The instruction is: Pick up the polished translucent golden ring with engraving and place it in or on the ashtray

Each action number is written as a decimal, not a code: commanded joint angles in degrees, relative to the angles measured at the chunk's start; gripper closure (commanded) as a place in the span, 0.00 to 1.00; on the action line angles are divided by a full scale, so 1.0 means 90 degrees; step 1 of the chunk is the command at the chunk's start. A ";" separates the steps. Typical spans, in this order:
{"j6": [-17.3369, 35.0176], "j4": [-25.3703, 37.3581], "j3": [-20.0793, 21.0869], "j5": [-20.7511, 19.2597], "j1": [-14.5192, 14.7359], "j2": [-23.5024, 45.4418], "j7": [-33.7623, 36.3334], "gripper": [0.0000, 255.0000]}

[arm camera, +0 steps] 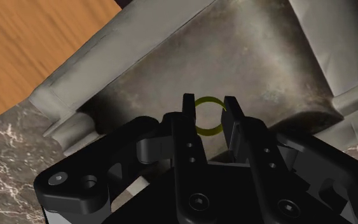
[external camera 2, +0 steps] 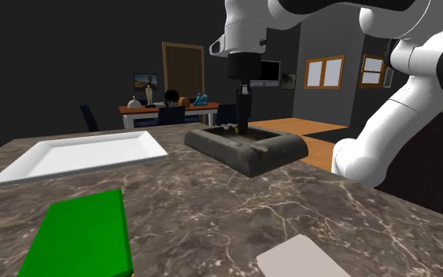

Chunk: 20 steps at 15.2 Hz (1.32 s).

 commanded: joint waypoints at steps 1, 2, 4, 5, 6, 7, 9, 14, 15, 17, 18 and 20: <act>0.0002 -0.0002 0.0000 0.0000 0.0000 0.0000 0.0000 1.00; 0.0001 -0.0001 0.0000 0.0000 0.0000 0.0000 0.0000 1.00; 0.0001 -0.0001 0.0000 0.0000 0.0000 0.0000 0.0000 0.00; 0.0001 -0.0001 0.0000 0.0000 0.0000 0.0000 0.0000 0.00; 0.0001 -0.0001 0.0000 0.0000 0.0000 0.0000 0.0000 0.00; 0.0001 -0.0001 0.0000 0.0000 0.0000 0.0000 0.0000 0.00; -0.0198 0.0262 -0.0021 -0.0036 -0.0023 0.0067 0.0025 0.00; -0.0757 0.1046 -0.0055 -0.0137 -0.0088 0.0301 0.0109 0.00; -0.0757 0.1047 -0.0055 -0.0137 -0.0088 0.0301 0.0110 0.00; -0.0757 0.1047 -0.0055 -0.0137 -0.0088 0.0302 0.0110 0.00; -0.0757 0.1047 -0.0055 -0.0137 -0.0088 0.0302 0.0110 0.00; -0.0756 0.1046 -0.0055 -0.0137 -0.0088 0.0301 0.0109 0.00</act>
